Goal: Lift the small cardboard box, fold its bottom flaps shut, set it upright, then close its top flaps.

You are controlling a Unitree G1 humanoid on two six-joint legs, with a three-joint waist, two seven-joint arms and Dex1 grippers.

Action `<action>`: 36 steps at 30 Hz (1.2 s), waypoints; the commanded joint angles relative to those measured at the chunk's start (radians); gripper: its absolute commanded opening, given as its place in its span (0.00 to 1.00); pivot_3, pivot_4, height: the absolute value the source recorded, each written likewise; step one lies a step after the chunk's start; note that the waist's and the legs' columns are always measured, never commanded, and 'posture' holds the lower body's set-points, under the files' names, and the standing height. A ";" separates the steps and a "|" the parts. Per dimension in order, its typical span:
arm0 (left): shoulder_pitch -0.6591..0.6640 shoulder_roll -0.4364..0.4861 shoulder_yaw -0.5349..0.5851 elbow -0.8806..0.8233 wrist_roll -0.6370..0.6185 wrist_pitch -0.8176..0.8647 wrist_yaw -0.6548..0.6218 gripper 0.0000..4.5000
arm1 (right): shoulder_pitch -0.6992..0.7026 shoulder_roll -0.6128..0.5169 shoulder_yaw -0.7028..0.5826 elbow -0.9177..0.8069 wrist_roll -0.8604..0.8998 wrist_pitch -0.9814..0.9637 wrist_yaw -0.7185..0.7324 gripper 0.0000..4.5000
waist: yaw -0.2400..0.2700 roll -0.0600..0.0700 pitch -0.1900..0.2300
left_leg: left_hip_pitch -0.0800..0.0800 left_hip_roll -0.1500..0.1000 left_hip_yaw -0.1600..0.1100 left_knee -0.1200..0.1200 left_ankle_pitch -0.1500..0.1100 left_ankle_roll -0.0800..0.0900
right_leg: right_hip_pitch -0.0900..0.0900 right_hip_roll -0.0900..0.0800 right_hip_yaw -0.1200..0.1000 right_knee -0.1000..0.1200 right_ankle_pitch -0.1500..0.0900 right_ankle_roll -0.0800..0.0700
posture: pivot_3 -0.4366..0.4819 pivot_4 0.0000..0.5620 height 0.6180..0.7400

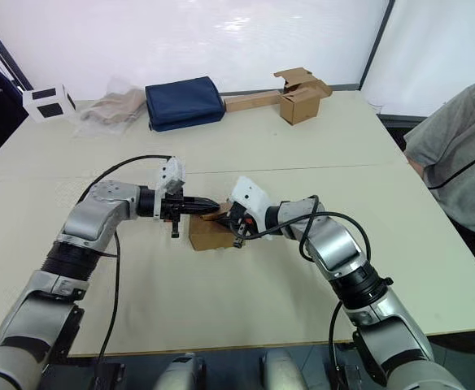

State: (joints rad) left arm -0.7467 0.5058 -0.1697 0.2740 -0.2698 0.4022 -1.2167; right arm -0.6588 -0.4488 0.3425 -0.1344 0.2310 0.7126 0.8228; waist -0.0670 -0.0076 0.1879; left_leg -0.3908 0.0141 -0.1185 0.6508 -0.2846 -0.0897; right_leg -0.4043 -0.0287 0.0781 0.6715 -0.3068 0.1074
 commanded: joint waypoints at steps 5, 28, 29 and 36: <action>0.055 0.014 -0.016 -0.040 0.022 -0.036 0.001 0.01 | 0.014 0.012 -0.142 -0.105 0.125 0.013 0.020 0.00 | -0.001 0.000 0.000 | 0.000 0.000 0.000 0.000 0.000 0.000 | 0.000 0.000 0.000 0.000 0.000 0.000 | 0.48 0.27 1.00; 0.117 0.053 0.053 -0.229 -0.072 0.139 0.095 0.01 | 0.054 0.019 -0.103 0.017 0.045 -0.089 -0.040 0.00 | -0.002 0.000 0.000 | 0.000 0.000 0.000 -0.001 0.000 0.000 | 0.000 0.000 0.000 0.000 0.000 0.000 | 0.48 0.27 1.00; 0.139 0.058 0.042 -0.231 -0.062 0.130 0.095 0.01 | 0.064 0.018 -0.093 0.027 0.036 -0.095 -0.038 0.00 | -0.002 0.000 0.000 | 0.000 0.000 0.000 -0.001 0.000 0.000 | 0.000 0.000 0.000 0.000 0.000 0.000 | 0.48 0.27 1.00; 0.184 0.069 0.031 -0.234 -0.054 0.120 0.110 0.01 | 0.085 0.011 -0.066 0.069 -0.008 -0.129 -0.025 0.00 | 0.000 0.000 -0.001 | 0.002 0.000 0.000 0.000 0.000 0.000 | 0.002 0.000 0.000 0.000 0.000 0.000 | 0.48 0.27 1.00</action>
State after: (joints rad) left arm -0.5788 0.5620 -0.1413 0.0543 -0.3277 0.5136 -1.1129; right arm -0.5871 -0.4286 0.2703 -0.0771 0.2380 0.5781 0.7938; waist -0.0673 -0.0079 0.1873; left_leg -0.3892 0.0143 -0.1184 0.6503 -0.2846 -0.0896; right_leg -0.4027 -0.0286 0.0782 0.6716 -0.3068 0.1074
